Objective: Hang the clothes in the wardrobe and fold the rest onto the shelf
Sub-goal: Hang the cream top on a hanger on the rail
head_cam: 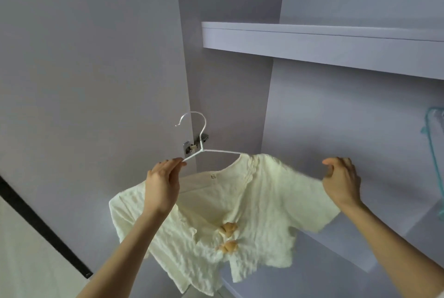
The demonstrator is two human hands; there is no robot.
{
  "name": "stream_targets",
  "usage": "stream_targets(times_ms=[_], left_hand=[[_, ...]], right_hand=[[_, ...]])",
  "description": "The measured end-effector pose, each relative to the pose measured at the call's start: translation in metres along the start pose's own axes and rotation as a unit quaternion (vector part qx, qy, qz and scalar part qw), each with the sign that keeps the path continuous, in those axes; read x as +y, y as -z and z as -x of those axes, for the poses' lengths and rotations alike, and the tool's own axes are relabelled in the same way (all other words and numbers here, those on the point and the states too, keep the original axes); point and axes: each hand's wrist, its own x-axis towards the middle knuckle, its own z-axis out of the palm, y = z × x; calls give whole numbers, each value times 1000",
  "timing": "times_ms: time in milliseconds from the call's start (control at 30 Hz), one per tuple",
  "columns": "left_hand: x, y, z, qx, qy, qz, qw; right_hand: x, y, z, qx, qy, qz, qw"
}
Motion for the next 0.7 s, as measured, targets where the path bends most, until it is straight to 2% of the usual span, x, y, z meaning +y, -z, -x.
stream_targets(times_ms=[33, 100, 233, 333, 533, 700], left_hand=[[4, 0, 0, -5, -12, 4, 1000], [11, -2, 1, -17, -27, 12, 999], [25, -4, -5, -36, -41, 27, 998], [30, -6, -8, -52, -37, 47, 997], [27, -23, -9, -109, 23, 142, 984], [27, -59, -14, -226, 98, 23, 969]], right_hand=[[0, 0, 3, -2, 6, -5, 1000], [-7, 0, 7, -25, 74, -23, 997], [-26, 0, 11, -162, 217, -22, 962], [-32, -1, 13, -192, 253, -25, 948], [-17, 1, 32, -203, 267, 1, 942], [2, 3, 43, -160, 153, 42, 974]])
